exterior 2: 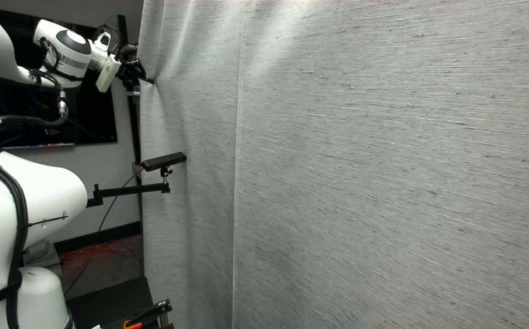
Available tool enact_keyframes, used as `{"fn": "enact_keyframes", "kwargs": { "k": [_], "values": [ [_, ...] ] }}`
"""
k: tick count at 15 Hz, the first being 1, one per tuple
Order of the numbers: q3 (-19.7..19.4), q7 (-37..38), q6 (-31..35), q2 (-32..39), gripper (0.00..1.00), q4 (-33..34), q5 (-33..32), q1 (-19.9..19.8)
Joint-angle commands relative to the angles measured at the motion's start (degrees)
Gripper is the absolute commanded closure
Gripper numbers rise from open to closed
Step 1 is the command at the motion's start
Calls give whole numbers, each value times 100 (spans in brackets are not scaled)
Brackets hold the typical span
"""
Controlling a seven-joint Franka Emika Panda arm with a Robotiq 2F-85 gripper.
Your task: Pull the curtain to the left, then to the right, then to the left fully
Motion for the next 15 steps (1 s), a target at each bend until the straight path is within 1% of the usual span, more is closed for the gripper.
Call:
{"fn": "enact_keyframes", "kwargs": {
  "k": [1,5,9,15],
  "values": [
    [265,104,-420,-580,100,103,244,88],
    [350,97,-722,-563,100,305,292,64],
    [370,219,-995,-630,100,498,329,4],
    [507,441,-1390,-629,100,878,481,-150]
  ]
}}
